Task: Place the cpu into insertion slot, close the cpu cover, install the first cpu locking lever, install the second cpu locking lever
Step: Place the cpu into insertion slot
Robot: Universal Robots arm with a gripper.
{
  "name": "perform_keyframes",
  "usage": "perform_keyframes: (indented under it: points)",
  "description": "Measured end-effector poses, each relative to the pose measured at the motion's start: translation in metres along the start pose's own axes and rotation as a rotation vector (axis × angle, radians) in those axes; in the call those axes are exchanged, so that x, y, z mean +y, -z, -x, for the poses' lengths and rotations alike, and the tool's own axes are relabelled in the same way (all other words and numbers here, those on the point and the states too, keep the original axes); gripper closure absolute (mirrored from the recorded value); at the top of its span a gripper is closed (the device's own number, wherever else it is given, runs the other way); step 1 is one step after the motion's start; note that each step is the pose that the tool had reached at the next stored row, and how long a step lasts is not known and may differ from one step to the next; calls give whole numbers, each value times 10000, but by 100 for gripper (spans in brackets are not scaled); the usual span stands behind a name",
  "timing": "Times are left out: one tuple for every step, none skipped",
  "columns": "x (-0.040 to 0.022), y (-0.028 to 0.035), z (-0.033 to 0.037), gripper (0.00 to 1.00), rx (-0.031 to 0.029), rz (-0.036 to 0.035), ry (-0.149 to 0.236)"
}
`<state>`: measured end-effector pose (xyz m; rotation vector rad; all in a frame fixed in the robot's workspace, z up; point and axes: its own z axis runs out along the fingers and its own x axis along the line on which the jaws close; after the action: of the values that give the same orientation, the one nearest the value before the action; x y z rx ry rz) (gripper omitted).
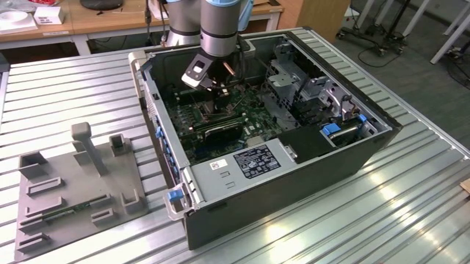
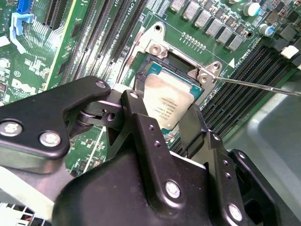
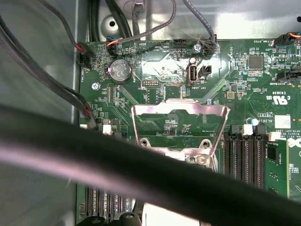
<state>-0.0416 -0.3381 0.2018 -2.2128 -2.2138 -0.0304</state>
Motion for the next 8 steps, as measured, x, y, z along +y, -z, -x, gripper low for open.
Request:
perform_keyframes:
  points:
    - [0,-3,0,46,0,0,0]
    - [0,-3,0,46,-1,0,0]
    - [0,-3,0,46,-1,-1,0]
    - [0,-3,0,46,-2,-1,0]
    - [0,-3,0,46,-2,-1,0]
    - [0,-4,0,46,-1,0,0]
    - [0,-8,0,46,3,2,0]
    - [0,-12,0,46,3,1,0]
